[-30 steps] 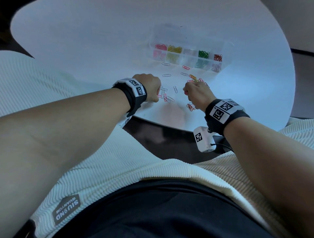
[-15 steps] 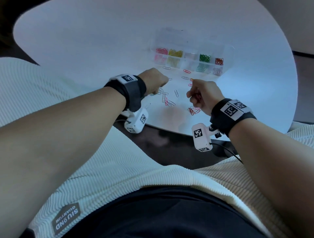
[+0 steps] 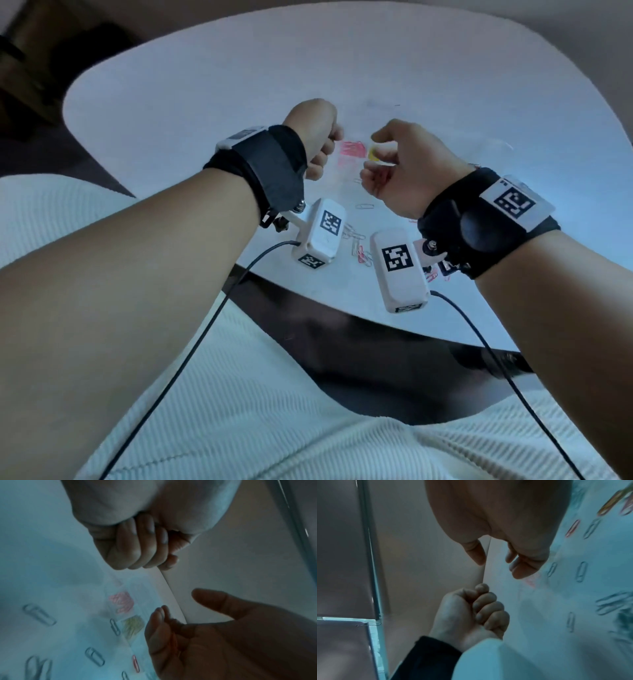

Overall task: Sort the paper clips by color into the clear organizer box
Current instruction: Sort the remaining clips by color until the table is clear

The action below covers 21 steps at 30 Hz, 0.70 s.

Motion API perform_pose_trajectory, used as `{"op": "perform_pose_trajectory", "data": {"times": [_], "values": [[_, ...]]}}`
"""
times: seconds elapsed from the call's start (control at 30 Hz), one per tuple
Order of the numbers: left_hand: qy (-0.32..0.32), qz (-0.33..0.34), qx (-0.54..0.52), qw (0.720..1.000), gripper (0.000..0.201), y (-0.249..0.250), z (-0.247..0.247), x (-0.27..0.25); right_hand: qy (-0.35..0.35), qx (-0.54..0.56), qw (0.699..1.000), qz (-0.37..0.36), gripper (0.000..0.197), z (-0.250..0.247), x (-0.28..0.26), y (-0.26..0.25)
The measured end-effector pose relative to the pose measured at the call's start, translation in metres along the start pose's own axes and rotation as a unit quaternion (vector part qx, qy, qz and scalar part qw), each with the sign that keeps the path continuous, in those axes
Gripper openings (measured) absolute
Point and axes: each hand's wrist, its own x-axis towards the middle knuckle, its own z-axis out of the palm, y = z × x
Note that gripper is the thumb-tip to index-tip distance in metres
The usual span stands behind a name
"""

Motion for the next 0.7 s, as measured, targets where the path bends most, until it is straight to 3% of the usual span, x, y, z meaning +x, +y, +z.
{"op": "perform_pose_trajectory", "data": {"times": [0.17,0.23,0.33,0.4,0.7], "values": [[0.025,0.01,-0.031,0.999,0.015,0.016,-0.005,0.021,0.047,0.054,0.997,-0.023,0.026,0.019,0.013,-0.023],[0.038,0.012,-0.024,0.999,0.013,0.021,-0.004,0.025,0.05,0.066,0.996,-0.014,0.042,0.019,0.021,-0.027],[0.039,0.013,-0.004,0.999,0.008,0.024,-0.001,0.028,-0.001,0.05,0.998,0.028,0.081,0.014,0.028,-0.026],[0.033,0.015,-0.005,0.999,0.009,0.023,0.003,0.03,-0.03,0.052,0.998,0.037,0.092,0.01,0.03,-0.025],[-0.002,0.036,-0.048,0.998,0.01,0.015,0.023,0.032,-0.039,0.074,0.993,-0.084,0.056,-0.041,0.007,-0.022]]}}
